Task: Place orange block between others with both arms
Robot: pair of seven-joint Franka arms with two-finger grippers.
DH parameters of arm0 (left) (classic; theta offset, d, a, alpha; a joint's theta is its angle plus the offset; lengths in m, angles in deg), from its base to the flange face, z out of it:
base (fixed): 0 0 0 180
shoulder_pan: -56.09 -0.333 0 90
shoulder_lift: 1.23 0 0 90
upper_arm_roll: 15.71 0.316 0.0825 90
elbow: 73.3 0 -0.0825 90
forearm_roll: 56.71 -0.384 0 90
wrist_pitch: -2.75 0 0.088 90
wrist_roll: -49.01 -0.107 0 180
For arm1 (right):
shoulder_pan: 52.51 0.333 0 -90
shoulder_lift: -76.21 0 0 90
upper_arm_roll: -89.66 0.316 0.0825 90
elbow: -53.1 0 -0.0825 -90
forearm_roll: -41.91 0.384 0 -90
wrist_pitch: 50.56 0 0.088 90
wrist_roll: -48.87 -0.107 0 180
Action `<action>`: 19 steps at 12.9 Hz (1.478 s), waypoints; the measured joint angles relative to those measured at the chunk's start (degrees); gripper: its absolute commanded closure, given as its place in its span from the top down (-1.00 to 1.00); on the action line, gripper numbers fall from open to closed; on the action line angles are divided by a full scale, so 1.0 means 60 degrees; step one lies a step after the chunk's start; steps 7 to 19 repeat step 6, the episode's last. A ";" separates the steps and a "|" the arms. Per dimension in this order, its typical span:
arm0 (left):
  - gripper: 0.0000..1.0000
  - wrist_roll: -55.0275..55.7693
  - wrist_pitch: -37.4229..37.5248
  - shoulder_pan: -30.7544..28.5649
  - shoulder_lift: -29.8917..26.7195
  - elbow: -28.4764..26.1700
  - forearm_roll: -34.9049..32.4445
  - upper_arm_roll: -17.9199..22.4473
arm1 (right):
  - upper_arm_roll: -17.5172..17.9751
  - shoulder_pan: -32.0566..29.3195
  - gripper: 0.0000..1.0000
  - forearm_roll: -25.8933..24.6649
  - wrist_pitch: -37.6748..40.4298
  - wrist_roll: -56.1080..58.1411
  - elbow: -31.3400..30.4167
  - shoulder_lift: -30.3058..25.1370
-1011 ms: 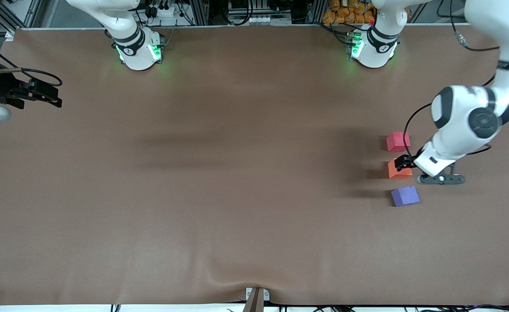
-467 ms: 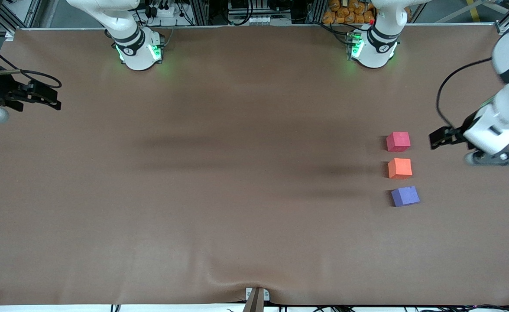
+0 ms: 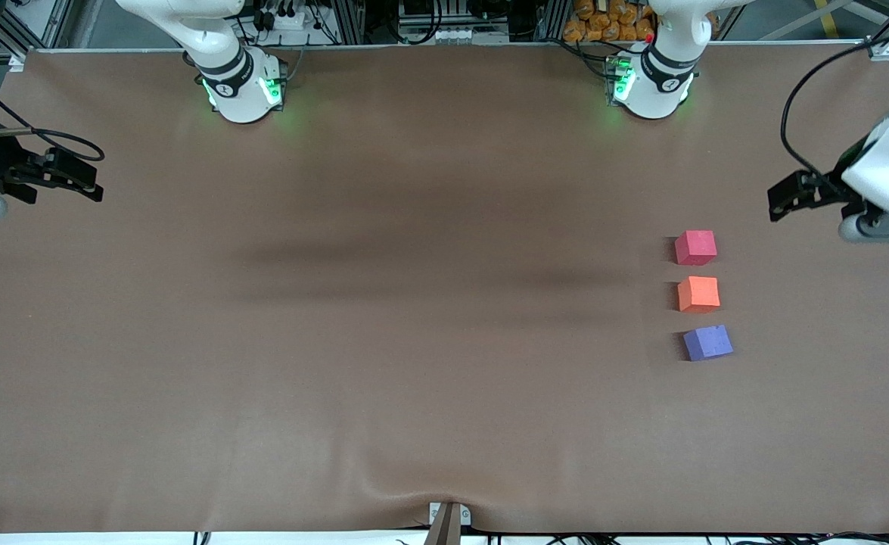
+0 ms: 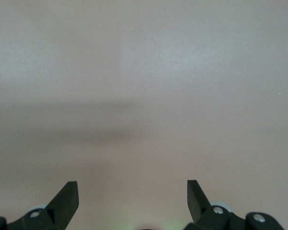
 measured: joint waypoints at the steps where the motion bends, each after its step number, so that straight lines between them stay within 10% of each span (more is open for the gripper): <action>1: 1.00 0.0001 0.0042 0.0080 -0.0145 -0.0004 0.0067 0.0037 | -0.0005 0.0000 1.00 0.0000 -0.0004 0.0000 0.0000 0.0000; 6: 1.00 0.0051 0.0231 0.1191 -0.0556 -0.0073 0.0336 0.1060 | -0.0018 0.0000 1.00 0.0000 -0.0004 -0.0001 -0.0002 0.0001; 19: 1.00 0.0051 0.0231 0.1191 -0.0556 -0.0073 0.0336 0.1060 | -0.0018 0.0000 1.00 0.0000 -0.0004 -0.0001 -0.0002 0.0001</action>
